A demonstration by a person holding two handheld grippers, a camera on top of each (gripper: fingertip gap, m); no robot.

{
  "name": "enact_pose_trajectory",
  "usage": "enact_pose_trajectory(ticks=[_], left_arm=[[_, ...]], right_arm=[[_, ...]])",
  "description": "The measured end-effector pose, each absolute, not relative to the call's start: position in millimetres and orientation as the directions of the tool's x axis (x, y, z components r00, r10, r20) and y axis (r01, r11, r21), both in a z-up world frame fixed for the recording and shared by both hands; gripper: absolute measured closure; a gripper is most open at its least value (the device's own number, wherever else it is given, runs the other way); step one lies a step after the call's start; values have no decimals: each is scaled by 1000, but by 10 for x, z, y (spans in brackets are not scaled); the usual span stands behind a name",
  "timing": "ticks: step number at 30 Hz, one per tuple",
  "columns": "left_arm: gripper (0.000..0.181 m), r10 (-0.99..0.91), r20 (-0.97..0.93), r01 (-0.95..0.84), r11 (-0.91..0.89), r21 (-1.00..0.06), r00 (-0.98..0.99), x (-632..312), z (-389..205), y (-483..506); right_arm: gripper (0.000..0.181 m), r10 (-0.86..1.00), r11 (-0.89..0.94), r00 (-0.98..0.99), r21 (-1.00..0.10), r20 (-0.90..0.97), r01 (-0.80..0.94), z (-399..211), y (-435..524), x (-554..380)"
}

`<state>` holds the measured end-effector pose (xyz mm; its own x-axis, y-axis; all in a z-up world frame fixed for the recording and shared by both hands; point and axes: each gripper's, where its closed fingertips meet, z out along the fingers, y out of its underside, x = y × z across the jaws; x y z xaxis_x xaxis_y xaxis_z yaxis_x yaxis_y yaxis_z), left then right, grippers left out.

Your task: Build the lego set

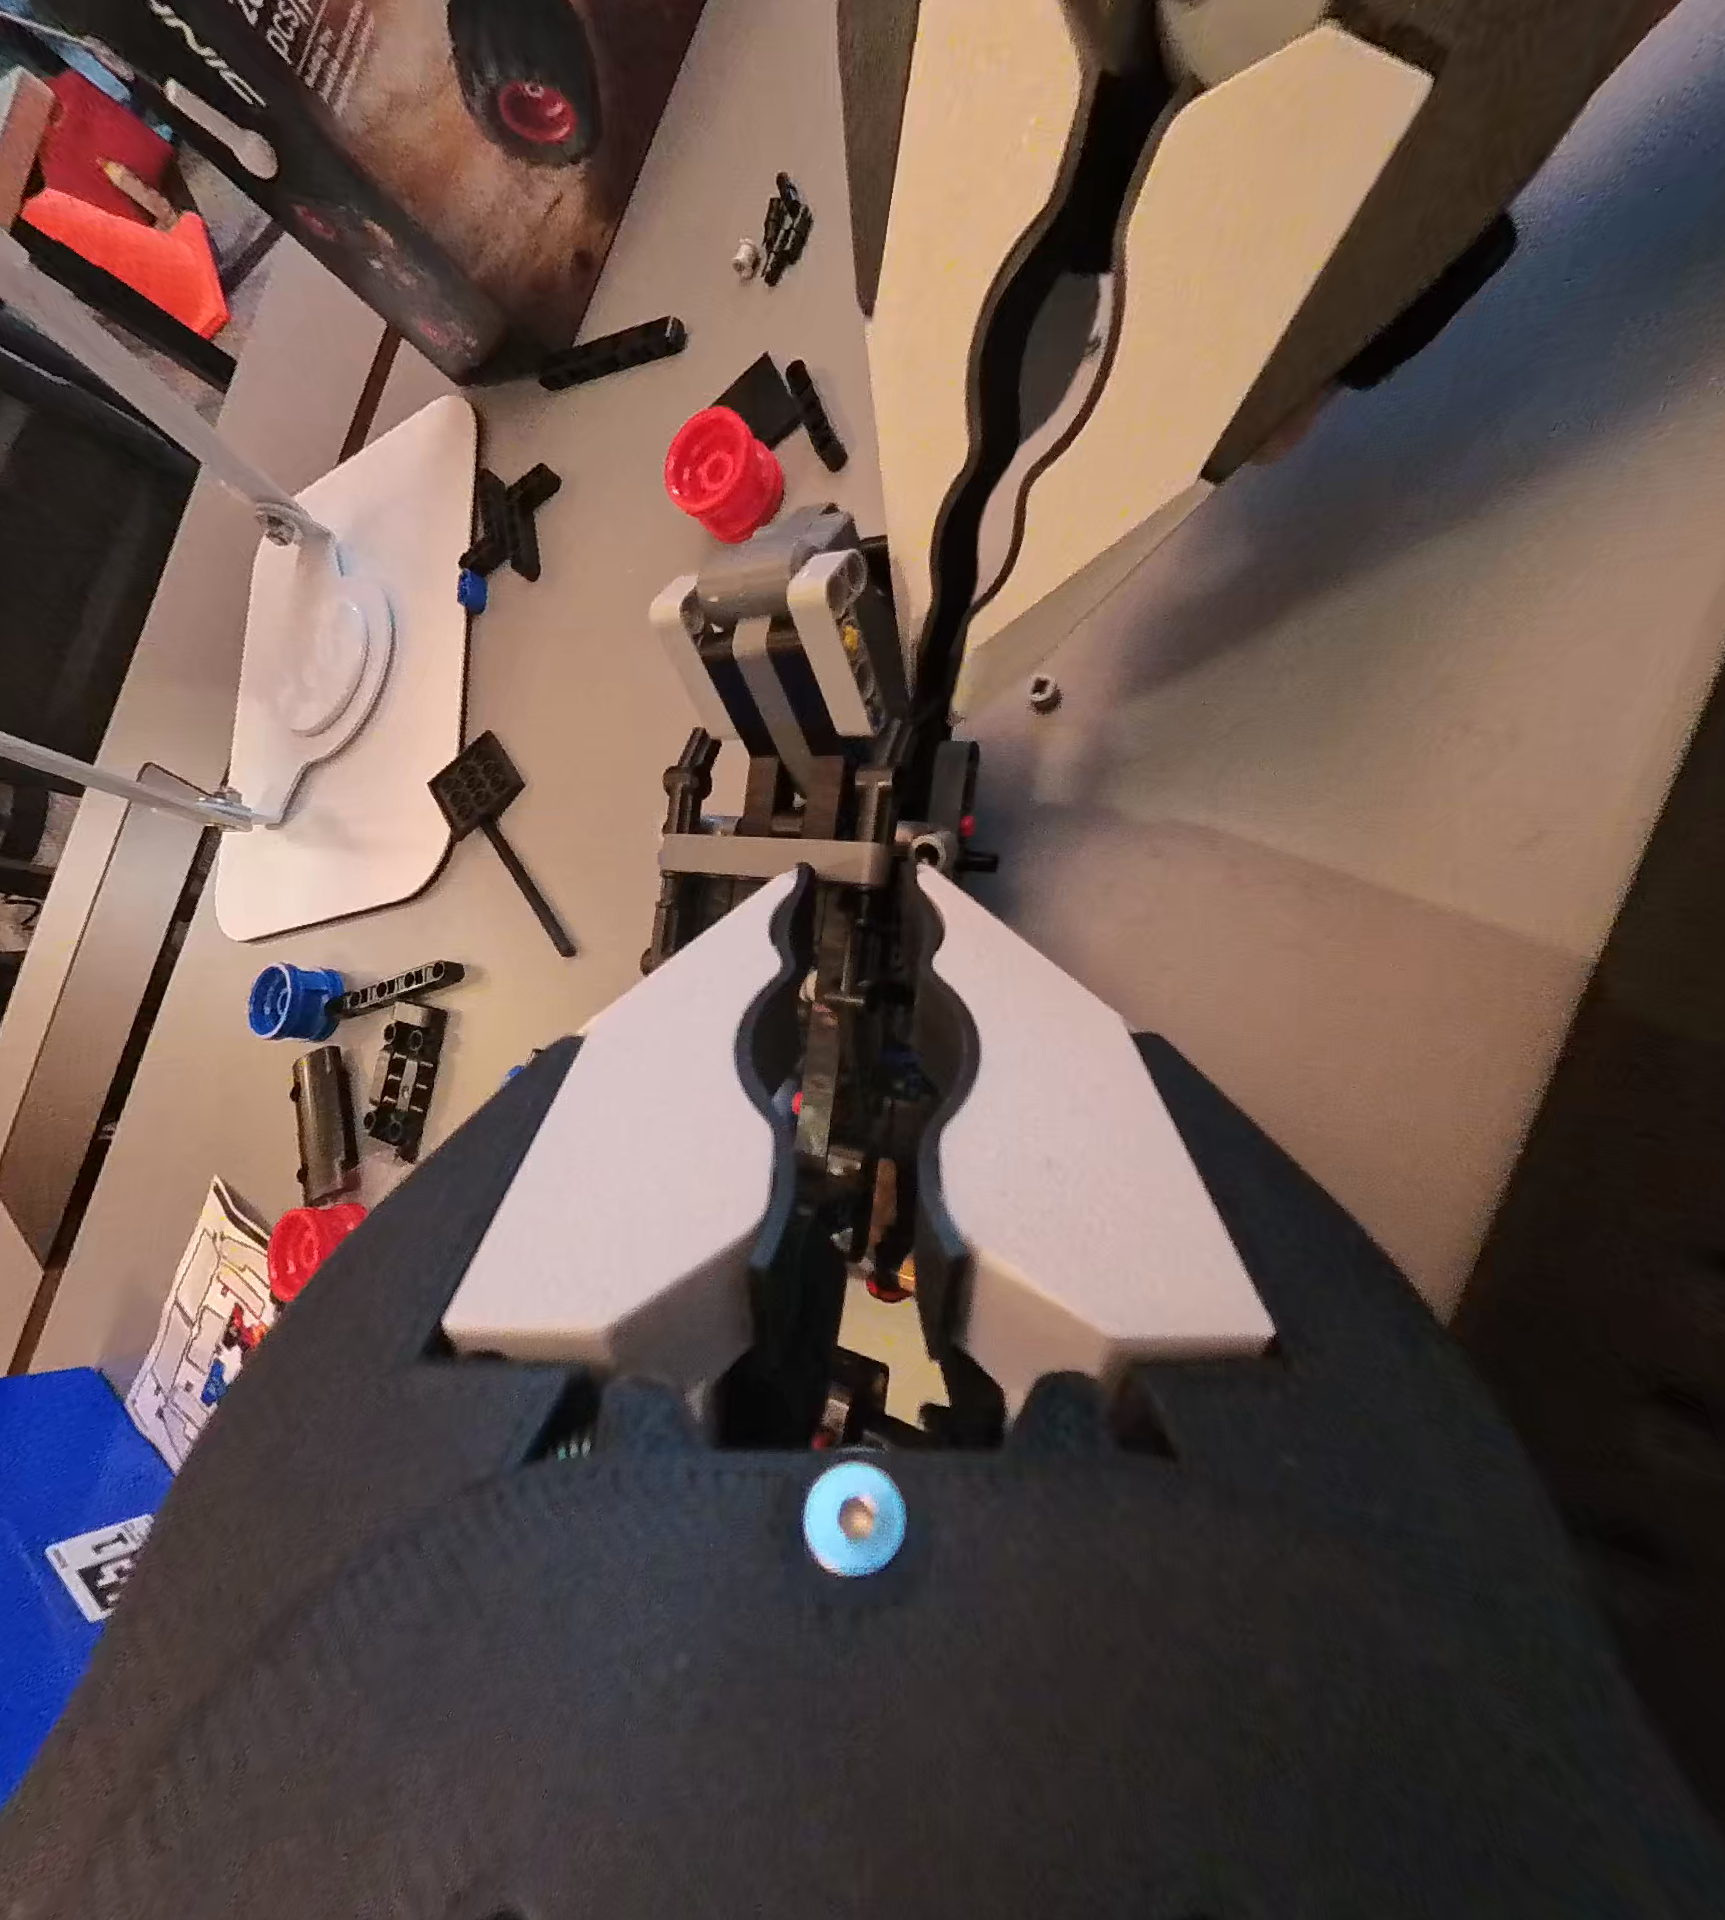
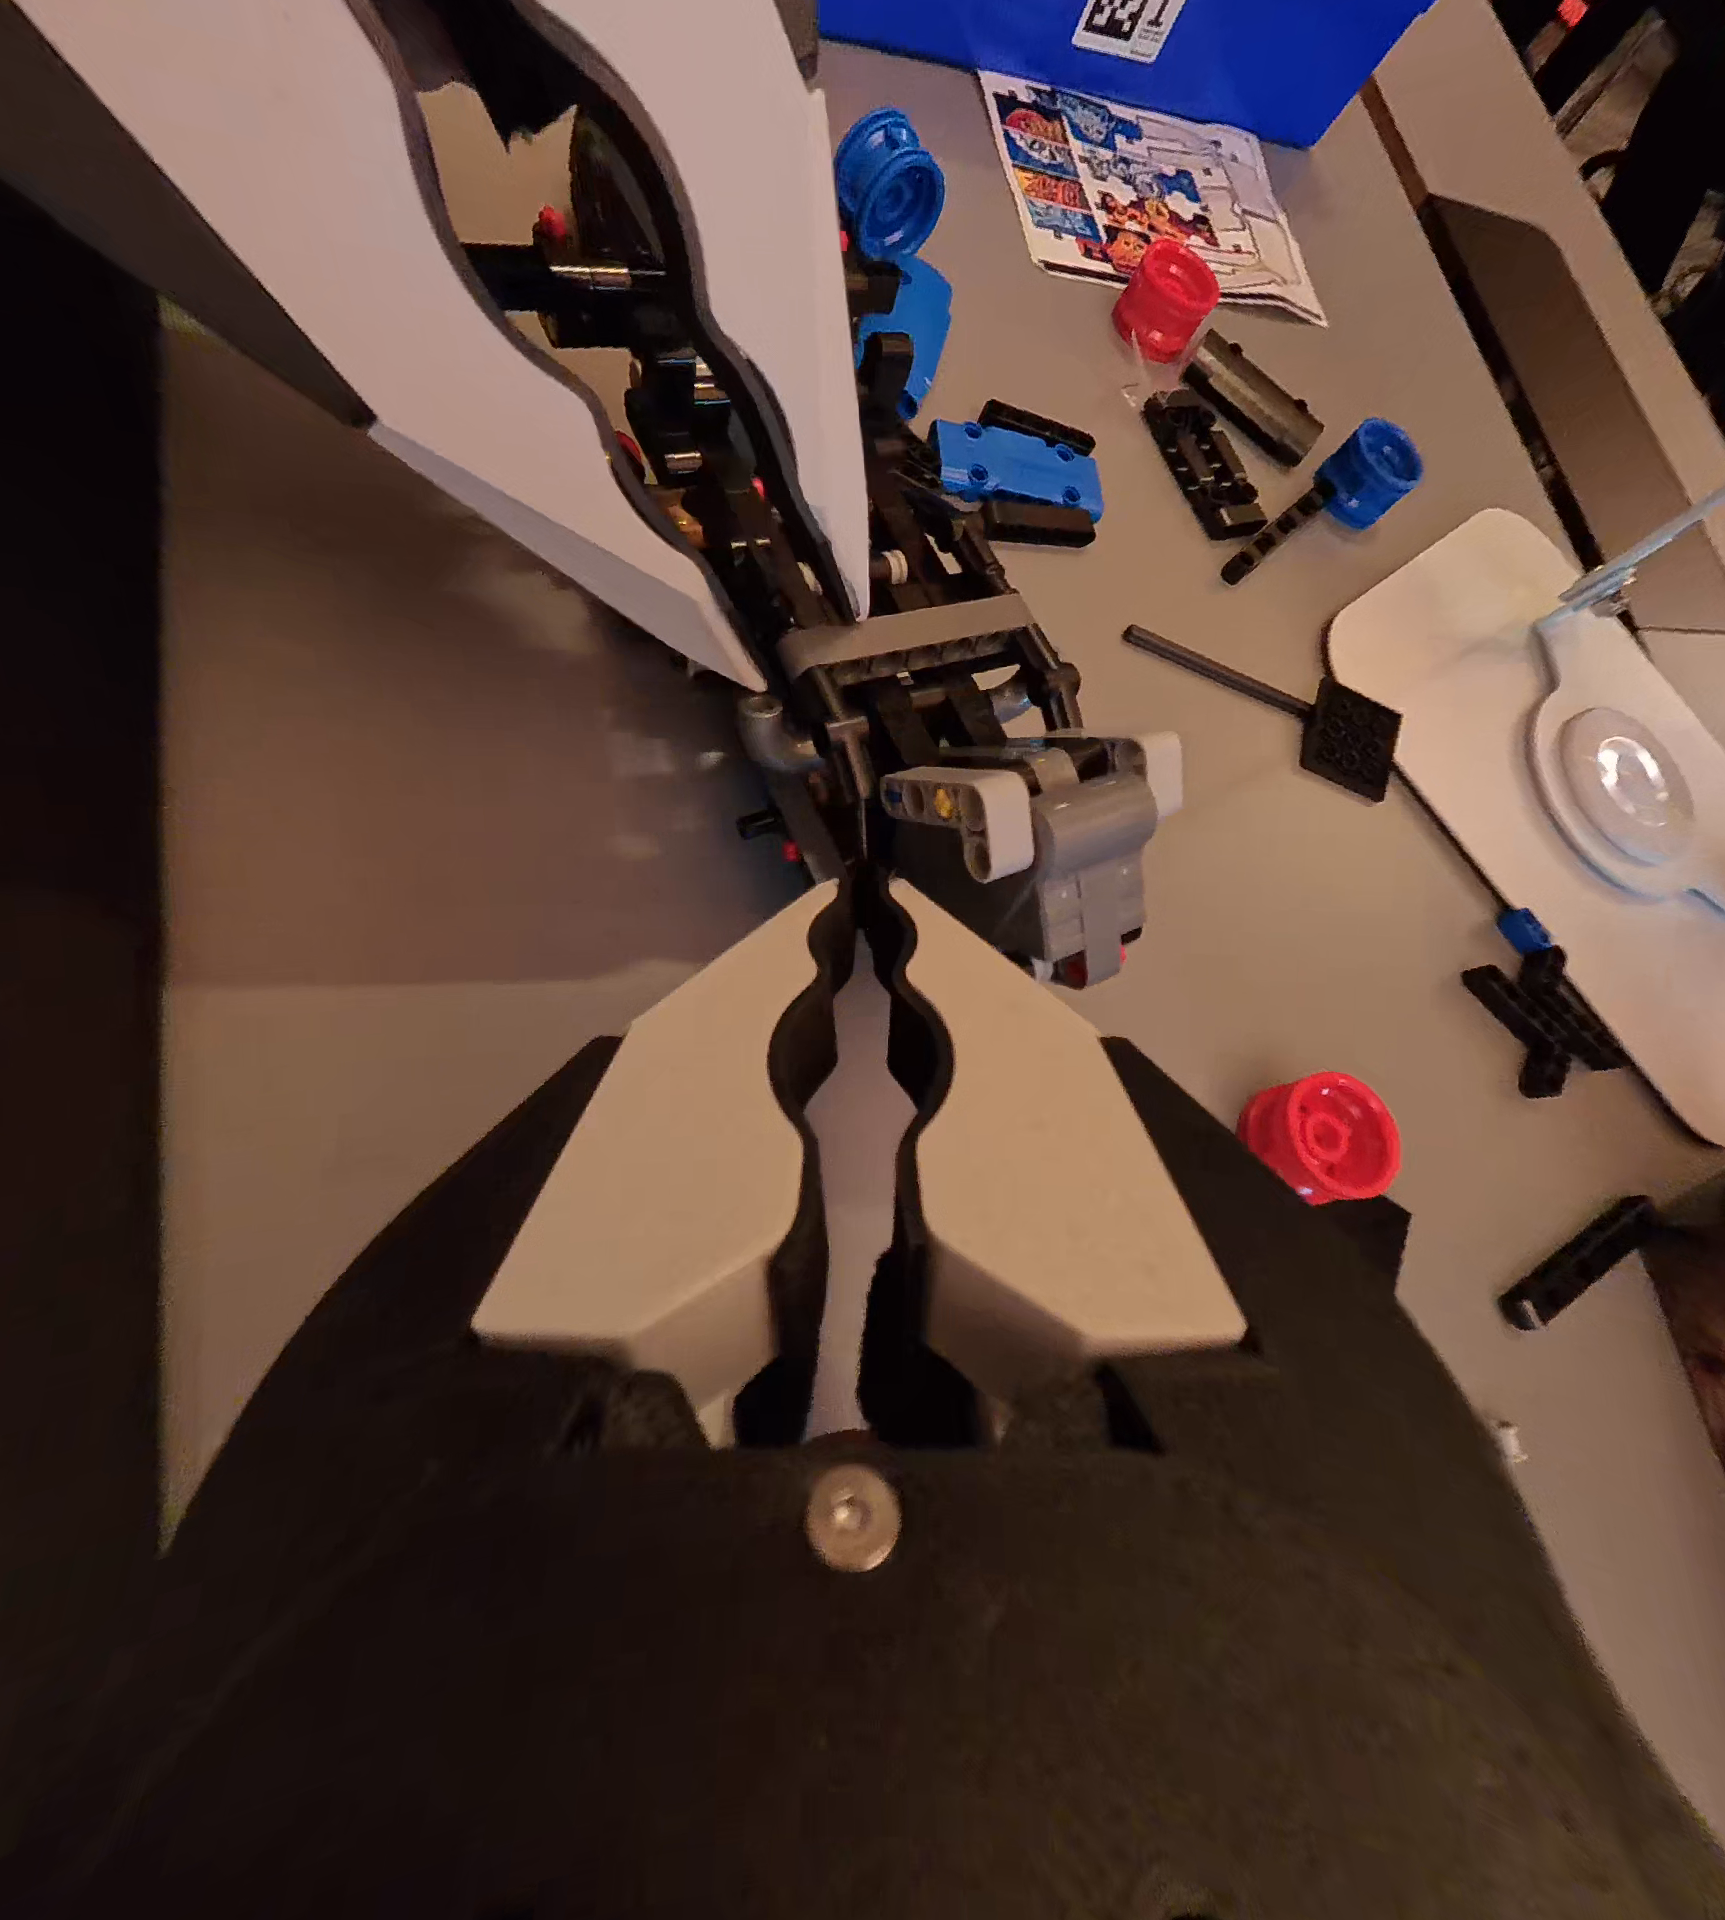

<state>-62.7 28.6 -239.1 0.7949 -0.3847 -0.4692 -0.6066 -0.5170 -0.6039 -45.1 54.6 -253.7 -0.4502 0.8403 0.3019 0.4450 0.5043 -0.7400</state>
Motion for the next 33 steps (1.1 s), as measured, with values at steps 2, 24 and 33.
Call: enact_pose_trajectory(ticks=[2, 24, 33], left_arm=[[168, -389, -466, -607, -515, -605, 794, -628, -2390, 289], [174, -373, -475, -604, -509, -613, 797, -633, -2380, 353], [176, -340, -517, -616, -512, -599, 785, -620, -2375, 403]], right_arm=[[181, 819, 547, -450, -721, 356, 425, -2536, 551, -453], [181, 758, 646, -339, -564, 558, 514, -2533, 637, -443], [181, 711, 665, -300, -471, 635, 579, -2521, 703, -434]])
